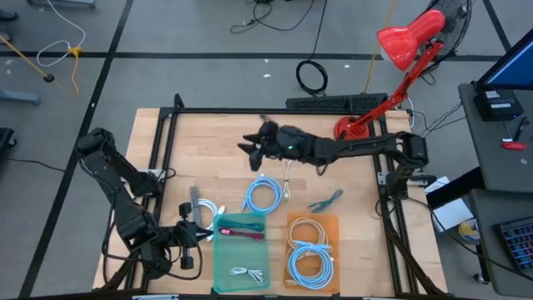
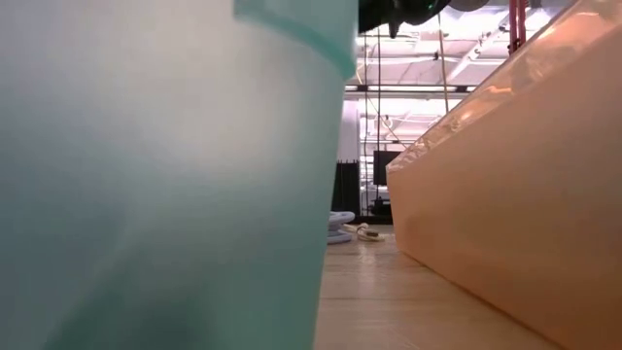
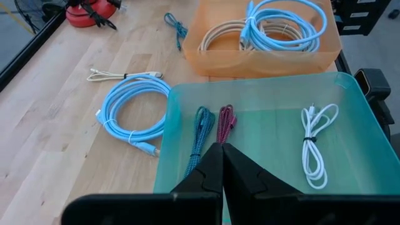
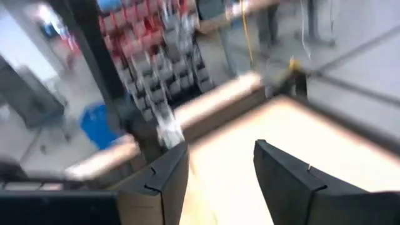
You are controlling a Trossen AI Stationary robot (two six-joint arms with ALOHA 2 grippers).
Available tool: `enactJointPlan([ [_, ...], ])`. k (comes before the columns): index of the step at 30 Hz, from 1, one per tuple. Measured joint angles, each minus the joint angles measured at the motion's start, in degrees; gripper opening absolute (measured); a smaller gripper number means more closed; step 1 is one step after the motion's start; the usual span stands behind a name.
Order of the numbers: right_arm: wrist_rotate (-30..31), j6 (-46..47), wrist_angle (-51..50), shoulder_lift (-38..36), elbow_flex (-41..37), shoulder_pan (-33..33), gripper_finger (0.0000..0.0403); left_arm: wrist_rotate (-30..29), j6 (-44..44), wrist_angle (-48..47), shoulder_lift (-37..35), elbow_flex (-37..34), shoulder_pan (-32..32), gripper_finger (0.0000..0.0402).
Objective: Pick & Place USB Port
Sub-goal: Put the black charger cable into the green bin
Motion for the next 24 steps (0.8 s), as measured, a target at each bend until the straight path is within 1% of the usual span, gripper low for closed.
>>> enactJointPlan([
  [2, -2.66, 0.78, -1.75, 2.14, 0.96, 0.00, 0.0166, 0.00, 0.00, -0.02, 0.02, 0.00, 0.00, 0.0003],
  [5, -8.30, 3.19, -2.71, 3.63, 1.28, 0.17, 0.0164, 0.00, -0.18, -0.18, 0.02, 0.00, 0.00, 0.0003],
  [7, -11.26, 4.40, -2.16, 5.15, 1.28, 0.75, 0.0164, 0.04, -1.93, -1.03, 0.00, 0.00, 0.00, 0.0003],
  [8, -11.68, 4.70, -1.33, 6.29, 1.33, 1.19, 0.0164, 0.03, -4.00, -2.13, 0.01, 0.00, 0.00, 0.0003],
  [9, -11.68, 4.87, -1.12, 7.11, 1.34, 1.76, 0.0164, 0.02, -7.27, -4.13, 0.01, 0.00, 0.03, 0.0003],
  [11, -11.67, 4.89, -1.76, 7.88, 1.08, 3.17, 0.0164, 0.15, -16.89, -10.32, 0.01, 0.00, 0.63, 0.0003],
  [13, -10.63, 4.66, 0.10, 7.67, 1.10, 4.63, 0.0164, 1.14, -27.98, -18.69, 0.00, 0.00, 1.74, 0.0003],
  [14, -9.19, 4.24, 1.34, 7.35, 1.26, 5.49, 0.0164, 2.27, -33.84, -23.26, 0.00, 0.00, 2.41, 0.0003],
  [16, -6.01, 2.22, 3.03, 7.06, 1.44, 7.25, 0.0164, 6.59, -44.44, -31.93, 0.00, 0.00, 4.21, 0.0003],
  [17, -4.60, 1.04, 3.31, 7.12, 1.44, 8.00, 0.0164, 10.48, -48.75, -35.84, -0.10, 0.00, 5.28, 0.0003],
  [19, -2.33, -0.34, 3.62, 7.56, 1.21, 9.32, 0.0164, 18.42, -53.15, -42.52, -0.77, -0.02, 7.67, 0.0003],
  [21, -1.13, -0.59, 5.85, 7.72, 1.15, 10.10, 0.0164, 25.00, -52.79, -47.41, -1.43, -0.02, 10.89, 0.0003],
  [22, -1.19, -0.57, 7.24, 7.55, 1.16, 10.28, 0.0164, 26.89, -50.85, -49.14, -1.84, -0.02, 12.63, 0.0003],
  [24, -1.17, -0.70, 9.91, 7.17, 1.33, 10.26, 0.0164, 28.21, -45.96, -50.60, -2.95, -0.02, 16.03, 0.0003],
])
